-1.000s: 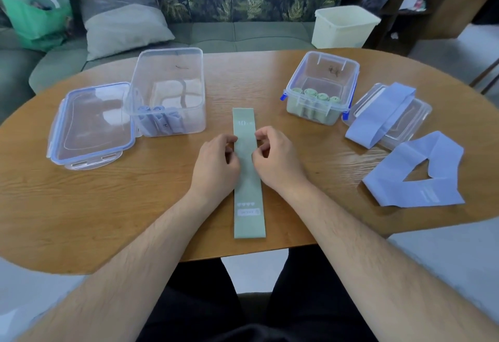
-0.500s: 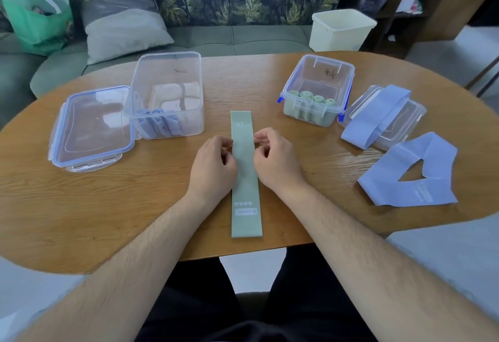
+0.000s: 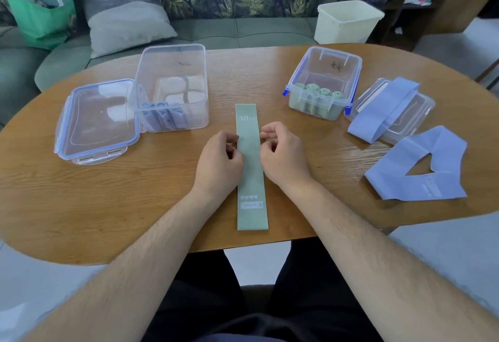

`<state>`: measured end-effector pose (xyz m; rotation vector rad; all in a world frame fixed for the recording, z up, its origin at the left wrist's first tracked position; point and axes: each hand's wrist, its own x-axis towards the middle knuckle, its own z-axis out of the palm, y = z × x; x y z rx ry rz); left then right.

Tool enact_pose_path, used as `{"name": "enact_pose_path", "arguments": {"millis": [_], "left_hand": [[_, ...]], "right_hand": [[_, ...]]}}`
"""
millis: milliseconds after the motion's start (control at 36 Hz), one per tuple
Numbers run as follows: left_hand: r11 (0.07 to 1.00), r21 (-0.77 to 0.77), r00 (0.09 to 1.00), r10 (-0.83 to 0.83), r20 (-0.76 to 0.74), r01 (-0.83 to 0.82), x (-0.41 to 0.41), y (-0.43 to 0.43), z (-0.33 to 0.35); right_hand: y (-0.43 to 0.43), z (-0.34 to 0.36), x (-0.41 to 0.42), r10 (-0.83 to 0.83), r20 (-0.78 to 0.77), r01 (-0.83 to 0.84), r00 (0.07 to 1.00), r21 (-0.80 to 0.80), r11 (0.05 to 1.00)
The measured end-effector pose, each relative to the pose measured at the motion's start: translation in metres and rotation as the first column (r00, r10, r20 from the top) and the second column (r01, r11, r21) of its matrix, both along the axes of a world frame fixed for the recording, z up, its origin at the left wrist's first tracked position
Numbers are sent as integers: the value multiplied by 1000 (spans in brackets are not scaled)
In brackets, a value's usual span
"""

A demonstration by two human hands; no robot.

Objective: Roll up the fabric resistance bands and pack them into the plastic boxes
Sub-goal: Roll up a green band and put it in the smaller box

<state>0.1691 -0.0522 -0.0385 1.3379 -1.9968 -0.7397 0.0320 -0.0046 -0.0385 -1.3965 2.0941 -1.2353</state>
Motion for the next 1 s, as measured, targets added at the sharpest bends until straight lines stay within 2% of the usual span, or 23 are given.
{"name": "enact_pose_path", "arguments": {"millis": [333, 528, 750, 889, 1000], "left_hand": [[986, 163, 999, -9, -48, 17, 9, 26, 9], [974, 224, 998, -13, -67, 28, 11, 27, 12], [969, 244, 998, -33, -48, 44, 16, 34, 15], [962, 267, 998, -40, -46, 51, 19, 42, 18], [960, 278, 998, -18, -54, 32, 26, 48, 18]], "right_hand": [[29, 8, 16, -6, 31, 3, 1000, 97, 995], [31, 11, 15, 66, 56, -74, 996, 152, 986], [35, 15, 19, 50, 75, -62, 996, 164, 985], [45, 18, 25, 96, 75, -109, 993, 189, 976], [57, 18, 28, 54, 108, -73, 993, 178, 981]]}}
